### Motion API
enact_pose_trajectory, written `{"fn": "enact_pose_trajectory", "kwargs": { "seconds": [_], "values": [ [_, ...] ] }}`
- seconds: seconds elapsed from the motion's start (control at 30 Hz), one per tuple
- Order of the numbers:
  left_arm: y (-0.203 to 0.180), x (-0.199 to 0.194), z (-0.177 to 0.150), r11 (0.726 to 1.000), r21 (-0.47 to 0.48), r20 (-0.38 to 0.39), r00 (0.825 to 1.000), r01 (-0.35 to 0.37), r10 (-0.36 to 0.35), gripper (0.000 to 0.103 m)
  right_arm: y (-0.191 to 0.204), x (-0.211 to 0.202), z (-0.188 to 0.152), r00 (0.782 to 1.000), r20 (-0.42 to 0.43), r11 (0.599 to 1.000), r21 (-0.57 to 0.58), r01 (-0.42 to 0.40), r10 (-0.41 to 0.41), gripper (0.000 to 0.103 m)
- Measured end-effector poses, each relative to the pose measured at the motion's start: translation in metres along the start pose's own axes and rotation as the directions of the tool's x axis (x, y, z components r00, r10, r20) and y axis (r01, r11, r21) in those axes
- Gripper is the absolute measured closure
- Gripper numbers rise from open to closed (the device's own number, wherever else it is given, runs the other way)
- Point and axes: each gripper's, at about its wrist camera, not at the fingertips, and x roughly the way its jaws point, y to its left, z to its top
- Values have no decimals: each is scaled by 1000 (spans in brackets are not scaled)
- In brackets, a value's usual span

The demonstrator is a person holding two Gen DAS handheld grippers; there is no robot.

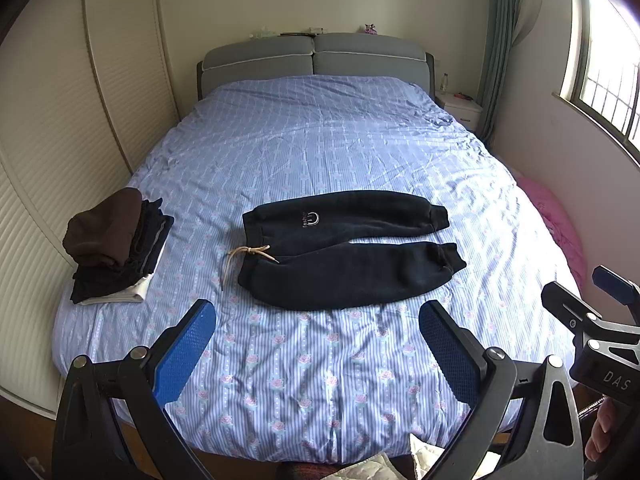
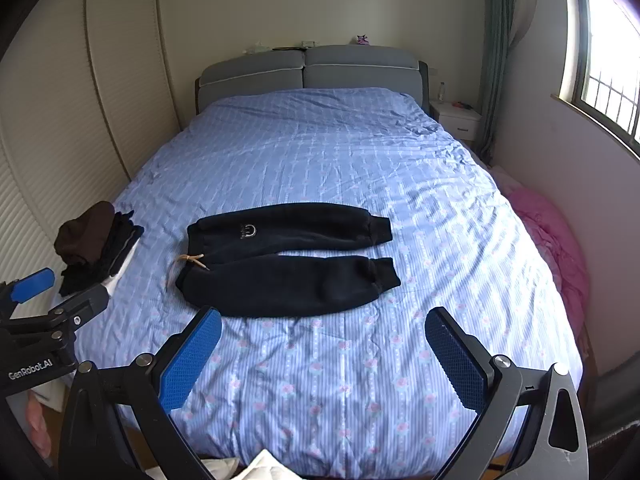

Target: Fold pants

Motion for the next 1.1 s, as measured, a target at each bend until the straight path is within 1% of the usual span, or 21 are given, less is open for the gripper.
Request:
{"fn": "enact_pose_trajectory", "kwargs": {
  "seconds": [0.67,1.1],
  "values": [
    [-1,0,3,1000,-1,-2,1000,4,-4,0,-2,2,-2,1000,4,1000,4,-1,1,1],
    [-2,8,10,1000,-12,-12,1000,8,-8,0,-3,3,-1,1000,1,1000,6,1,-1,1]
  ]
}}
